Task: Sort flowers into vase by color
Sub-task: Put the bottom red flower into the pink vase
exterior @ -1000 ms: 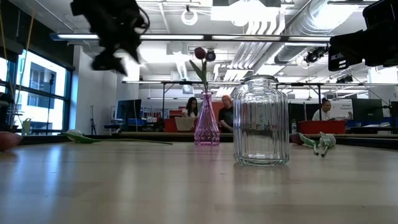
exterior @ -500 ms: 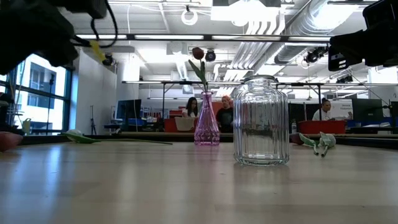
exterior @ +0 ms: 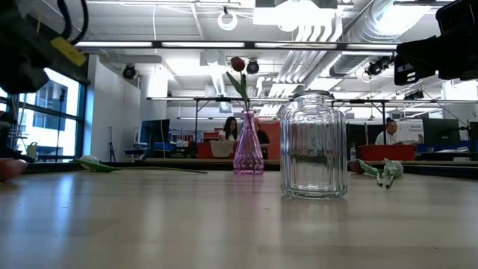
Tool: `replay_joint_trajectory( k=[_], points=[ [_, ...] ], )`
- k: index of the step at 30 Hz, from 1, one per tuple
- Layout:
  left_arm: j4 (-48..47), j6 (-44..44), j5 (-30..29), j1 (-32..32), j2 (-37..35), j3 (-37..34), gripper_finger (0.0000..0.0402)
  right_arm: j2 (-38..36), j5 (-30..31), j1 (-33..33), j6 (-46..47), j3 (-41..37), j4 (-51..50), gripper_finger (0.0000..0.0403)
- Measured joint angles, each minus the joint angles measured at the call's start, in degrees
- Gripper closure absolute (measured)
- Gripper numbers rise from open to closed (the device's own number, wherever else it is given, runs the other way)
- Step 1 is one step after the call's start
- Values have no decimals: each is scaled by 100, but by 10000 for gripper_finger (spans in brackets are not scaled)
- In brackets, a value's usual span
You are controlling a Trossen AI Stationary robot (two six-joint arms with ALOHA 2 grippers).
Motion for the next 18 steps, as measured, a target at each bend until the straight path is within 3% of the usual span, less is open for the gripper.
replay_joint_trajectory(
  k=[8, 18],
  points=[
    [33, -120, 84, -548, 859, -36, 186, -2, 2, 0, 0, 0, -1, 402],
    [998, 332, -66, -650, 1949, -251, 186, 0, 4, 2, -1, 0, 0, 402]
  ],
)
